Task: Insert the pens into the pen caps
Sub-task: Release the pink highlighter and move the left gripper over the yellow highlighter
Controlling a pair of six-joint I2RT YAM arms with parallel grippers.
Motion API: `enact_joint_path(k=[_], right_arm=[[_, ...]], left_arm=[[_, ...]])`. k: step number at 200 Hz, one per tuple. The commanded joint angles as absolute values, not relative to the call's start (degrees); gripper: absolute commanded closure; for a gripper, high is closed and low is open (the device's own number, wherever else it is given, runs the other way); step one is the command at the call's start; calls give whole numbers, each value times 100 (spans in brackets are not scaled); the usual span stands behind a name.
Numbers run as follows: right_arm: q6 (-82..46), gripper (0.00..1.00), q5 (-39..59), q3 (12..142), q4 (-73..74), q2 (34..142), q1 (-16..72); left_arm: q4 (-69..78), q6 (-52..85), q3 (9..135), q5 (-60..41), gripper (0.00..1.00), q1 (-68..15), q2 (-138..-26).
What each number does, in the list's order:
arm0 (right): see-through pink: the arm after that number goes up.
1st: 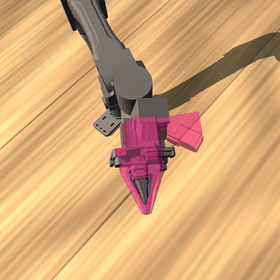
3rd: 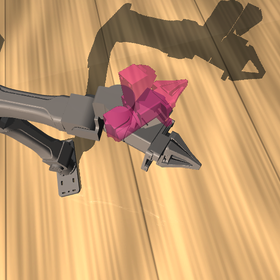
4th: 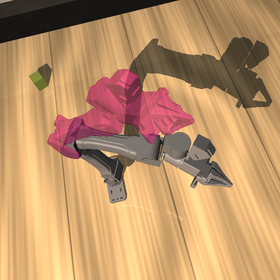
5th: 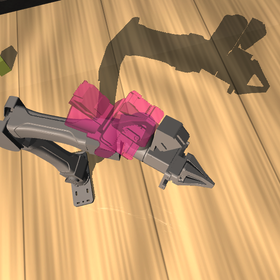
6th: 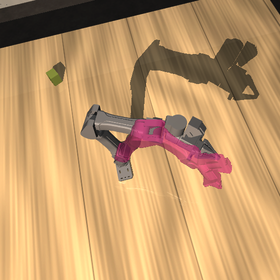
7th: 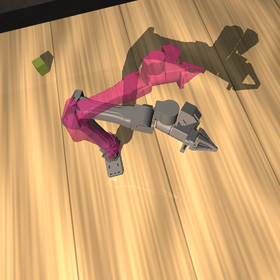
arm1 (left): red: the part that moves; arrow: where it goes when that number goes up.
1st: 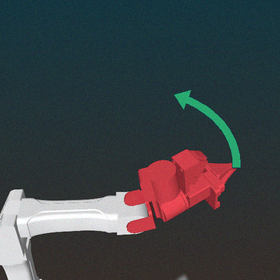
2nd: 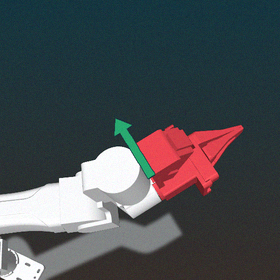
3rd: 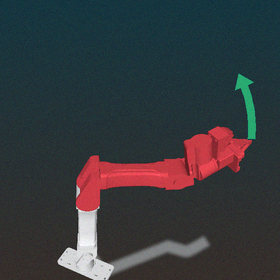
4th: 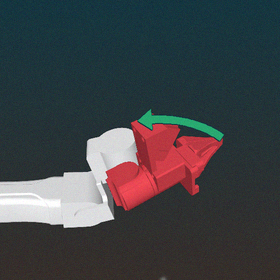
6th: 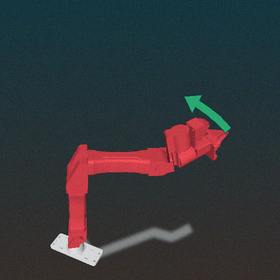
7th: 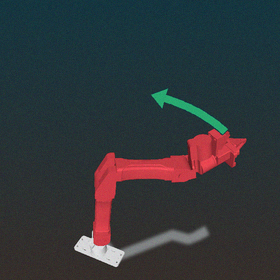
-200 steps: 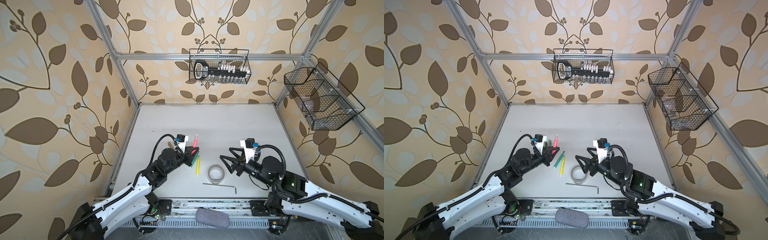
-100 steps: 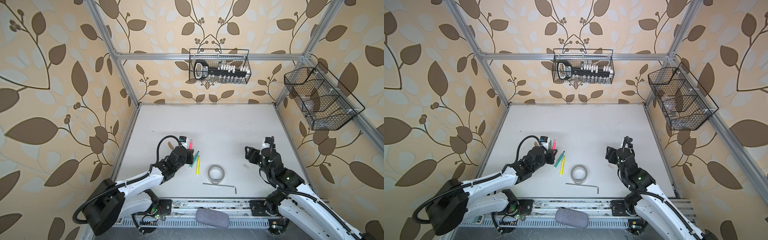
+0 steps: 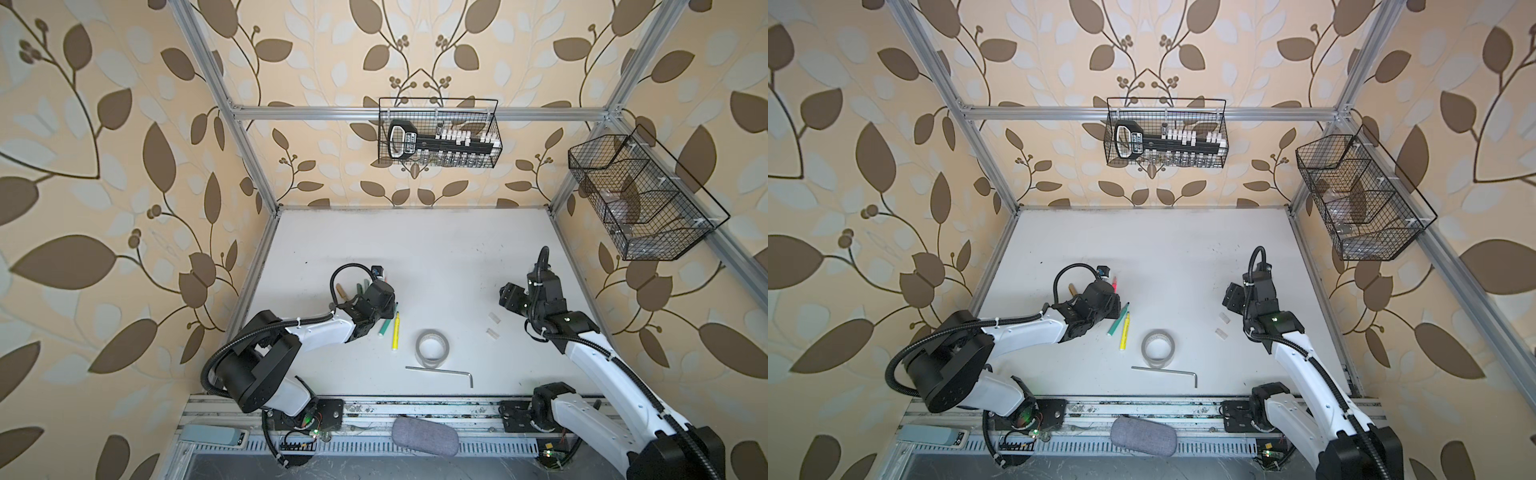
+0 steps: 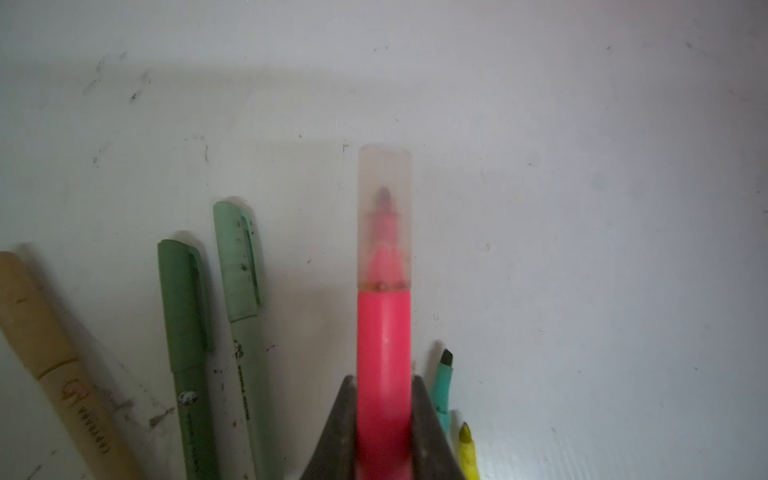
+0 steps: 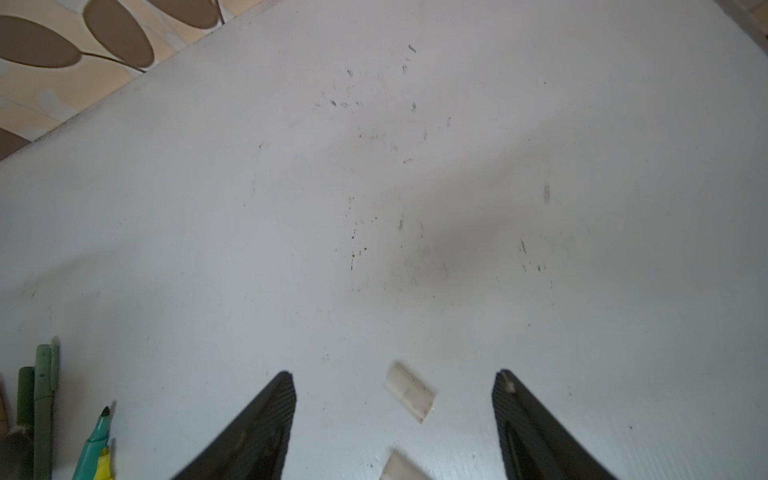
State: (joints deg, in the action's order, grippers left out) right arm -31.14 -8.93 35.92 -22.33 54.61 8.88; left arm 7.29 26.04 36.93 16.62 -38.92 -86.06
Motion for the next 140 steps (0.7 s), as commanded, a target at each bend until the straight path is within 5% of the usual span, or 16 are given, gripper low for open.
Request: enact_joint_path(k=[1,66,103,140], right_arm=[[-2874,24,-635,3415,-1904,5507,833],[-2821,22,-701,3104,-1441,5752,945],[-2796,22,-711,3138,-1472,5754,955],[-2769,21,-611,3163,-1456,5755,959]], left_arm=[[536,2807,3873,2086,100,-3855,-8811],[245,2709,4131,2216,100,-3850,-9269],[114,2679,4156,2204,68,-3854,-9075],[-203,2576,4243,2201,58,-3854,-8692]])
